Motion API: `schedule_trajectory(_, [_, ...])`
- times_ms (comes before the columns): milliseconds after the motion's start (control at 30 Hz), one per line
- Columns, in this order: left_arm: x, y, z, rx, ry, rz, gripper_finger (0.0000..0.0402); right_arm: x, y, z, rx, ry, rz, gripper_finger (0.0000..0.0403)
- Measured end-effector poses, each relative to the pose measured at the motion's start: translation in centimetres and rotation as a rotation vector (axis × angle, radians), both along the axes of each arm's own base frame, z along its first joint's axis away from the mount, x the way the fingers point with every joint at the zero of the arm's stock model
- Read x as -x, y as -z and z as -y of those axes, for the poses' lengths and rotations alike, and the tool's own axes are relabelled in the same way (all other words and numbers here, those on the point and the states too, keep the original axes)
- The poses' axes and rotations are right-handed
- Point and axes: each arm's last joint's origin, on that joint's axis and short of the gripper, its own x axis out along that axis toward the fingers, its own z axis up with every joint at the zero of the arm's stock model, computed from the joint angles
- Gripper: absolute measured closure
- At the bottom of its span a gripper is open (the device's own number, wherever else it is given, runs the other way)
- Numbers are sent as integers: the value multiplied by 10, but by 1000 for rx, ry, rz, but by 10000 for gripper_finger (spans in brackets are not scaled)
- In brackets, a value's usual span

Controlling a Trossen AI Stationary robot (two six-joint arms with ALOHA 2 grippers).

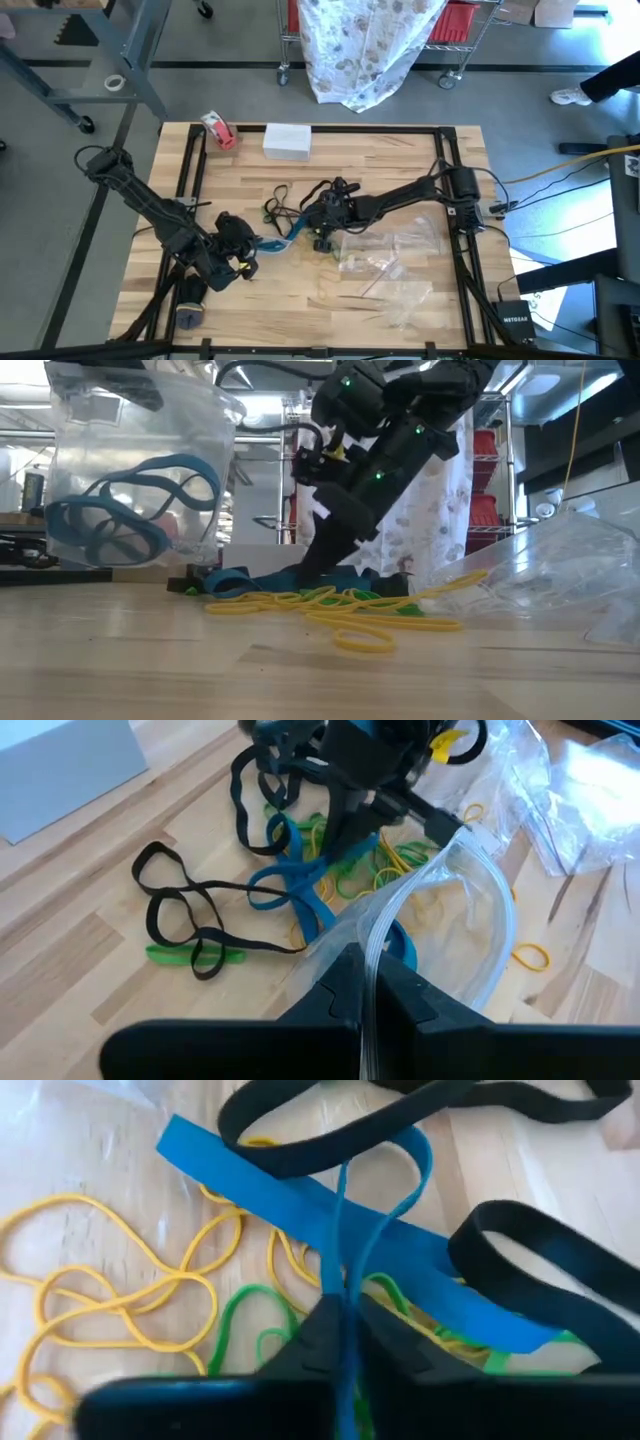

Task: Sort rubber bands
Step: Put the blue rubber band into the transparent zip bag

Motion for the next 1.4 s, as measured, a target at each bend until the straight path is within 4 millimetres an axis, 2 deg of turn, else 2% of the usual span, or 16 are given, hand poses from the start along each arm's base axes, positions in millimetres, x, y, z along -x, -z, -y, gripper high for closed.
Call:
schedule_trajectory(167, [0,0,0,11,-8,6,402,7,-25,0,-3,0,23,387])
schedule_trajectory(267, [0,0,0,11,-8,7,401,15,-43,-8,7,-21,30,398])
schedule_trajectory(433, [-1,-1,1,24,-8,23,401,31,-74,-32,30,-57,63,398])
schedule_trajectory(600, [-6,0,5,39,-3,48,401,43,-103,-60,45,-104,175,400])
schedule_trajectory(733, [-11,2,9,45,0,64,402,52,-117,-77,94,-95,245,400])
schedule_trajectory(900, [-16,8,13,48,2,69,401,57,-117,-91,107,-143,242,400])
schedule_trajectory(1000, [-16,10,17,55,16,60,401,60,-108,-94,80,-115,174,400])
schedule_trajectory(1133, [-12,11,22,58,39,54,401,60,-88,-101,16,-101,69,400])
schedule_trajectory(1400, [-11,12,20,41,39,31,401,45,-31,-140,-35,-286,27,400])
